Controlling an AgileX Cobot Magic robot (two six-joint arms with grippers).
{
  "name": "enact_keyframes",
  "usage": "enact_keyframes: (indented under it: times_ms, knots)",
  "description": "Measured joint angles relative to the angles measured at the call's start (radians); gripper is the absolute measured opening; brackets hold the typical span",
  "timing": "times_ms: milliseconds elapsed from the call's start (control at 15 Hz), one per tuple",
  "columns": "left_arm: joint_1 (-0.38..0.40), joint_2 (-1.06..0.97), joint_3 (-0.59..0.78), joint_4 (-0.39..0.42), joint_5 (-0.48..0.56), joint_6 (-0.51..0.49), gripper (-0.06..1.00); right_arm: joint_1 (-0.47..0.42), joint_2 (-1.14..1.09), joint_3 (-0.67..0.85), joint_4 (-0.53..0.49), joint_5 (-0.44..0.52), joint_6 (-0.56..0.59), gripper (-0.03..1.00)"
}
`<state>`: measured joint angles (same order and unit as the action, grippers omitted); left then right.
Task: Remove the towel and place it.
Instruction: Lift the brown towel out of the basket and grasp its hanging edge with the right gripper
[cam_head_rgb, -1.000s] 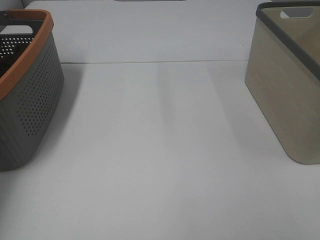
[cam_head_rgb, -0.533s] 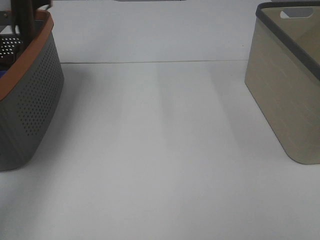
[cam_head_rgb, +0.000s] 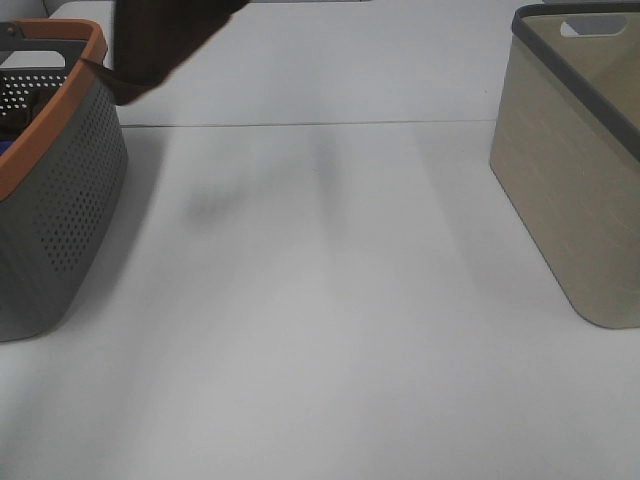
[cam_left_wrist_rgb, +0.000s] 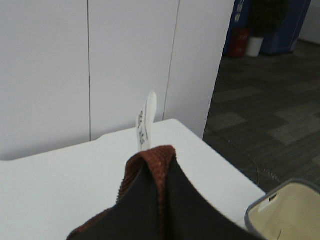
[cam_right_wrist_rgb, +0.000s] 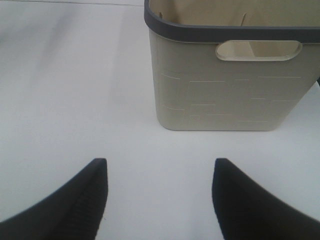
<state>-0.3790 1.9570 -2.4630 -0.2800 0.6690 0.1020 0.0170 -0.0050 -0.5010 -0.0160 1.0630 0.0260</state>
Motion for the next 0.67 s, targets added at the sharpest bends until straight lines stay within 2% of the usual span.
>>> enact_keyframes:
  times_ms: [67,200,333,533,667]
  knots:
    - [-0.019,0.007,0.000,-0.003,-0.059,-0.008,0.00,0.000,0.000,0.000,0.000,0.000,0.000,0.60]
    - [-0.053,0.013,0.000,-0.005,-0.096,-0.009,0.00,0.000,0.039,0.000,0.016,0.001,0.000,0.60]
    - [-0.054,0.014,0.000,-0.009,-0.049,0.029,0.00,0.000,0.089,0.000,0.024,0.001,-0.007,0.60]
    - [-0.054,0.018,0.000,-0.038,0.022,0.112,0.00,0.001,0.168,-0.009,0.088,-0.013,-0.105,0.60]
    - [-0.054,0.018,0.000,-0.073,0.058,0.202,0.00,0.001,0.218,-0.020,0.178,-0.117,-0.212,0.60]
